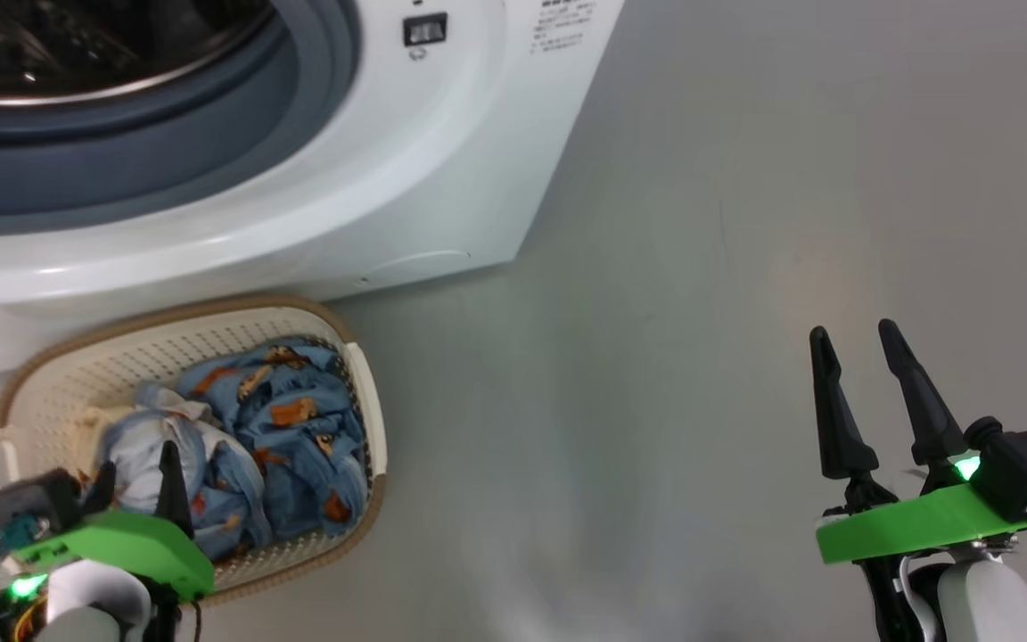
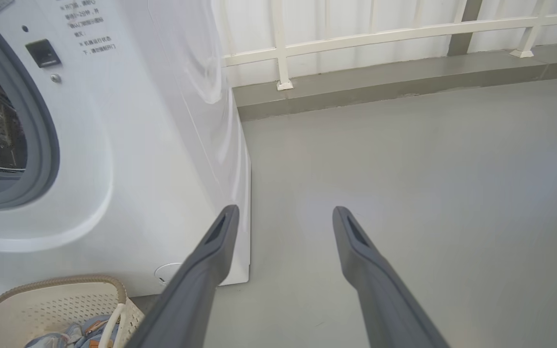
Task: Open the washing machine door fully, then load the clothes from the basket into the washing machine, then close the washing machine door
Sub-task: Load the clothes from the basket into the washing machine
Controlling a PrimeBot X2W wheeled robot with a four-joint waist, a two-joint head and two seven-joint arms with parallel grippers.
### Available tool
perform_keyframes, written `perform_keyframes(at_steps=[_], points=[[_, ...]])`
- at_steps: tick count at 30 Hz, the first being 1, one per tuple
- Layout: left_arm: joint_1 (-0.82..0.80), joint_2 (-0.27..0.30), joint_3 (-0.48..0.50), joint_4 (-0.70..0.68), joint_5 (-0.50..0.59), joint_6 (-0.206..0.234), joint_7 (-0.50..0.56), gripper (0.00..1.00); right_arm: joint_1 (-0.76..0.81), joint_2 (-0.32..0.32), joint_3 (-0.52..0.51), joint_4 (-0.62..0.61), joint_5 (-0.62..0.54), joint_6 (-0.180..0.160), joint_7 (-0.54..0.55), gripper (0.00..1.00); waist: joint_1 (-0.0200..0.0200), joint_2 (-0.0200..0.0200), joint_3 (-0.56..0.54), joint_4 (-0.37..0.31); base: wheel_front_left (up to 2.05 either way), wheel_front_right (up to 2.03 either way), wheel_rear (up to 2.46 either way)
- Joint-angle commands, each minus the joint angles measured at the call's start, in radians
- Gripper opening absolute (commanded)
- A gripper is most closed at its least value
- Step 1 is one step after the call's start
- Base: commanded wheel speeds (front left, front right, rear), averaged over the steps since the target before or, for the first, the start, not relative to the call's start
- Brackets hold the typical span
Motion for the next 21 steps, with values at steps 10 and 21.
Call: perform_keyframes(at_steps=[10, 21], points=[[-0.167, 0.071, 0.023, 0.252, -0.01, 0.007, 0.055, 1.0, -0.05, -0.012, 0.032, -0.031, 0.011, 0.001, -0.012, 1.0, 0.0, 0.0, 0.148, -0.049, 0.0, 0.0, 0.0], [-0.323, 0.111, 0.044, 0.445, -0.043, -0.002, 0.031, 1.0, -0.07, -0.012, 0.012, -0.055, -0.011, 0.001, -0.012, 1.0, 0.0, 0.0, 0.266, -0.065, 0.0, 0.0, 0.0]])
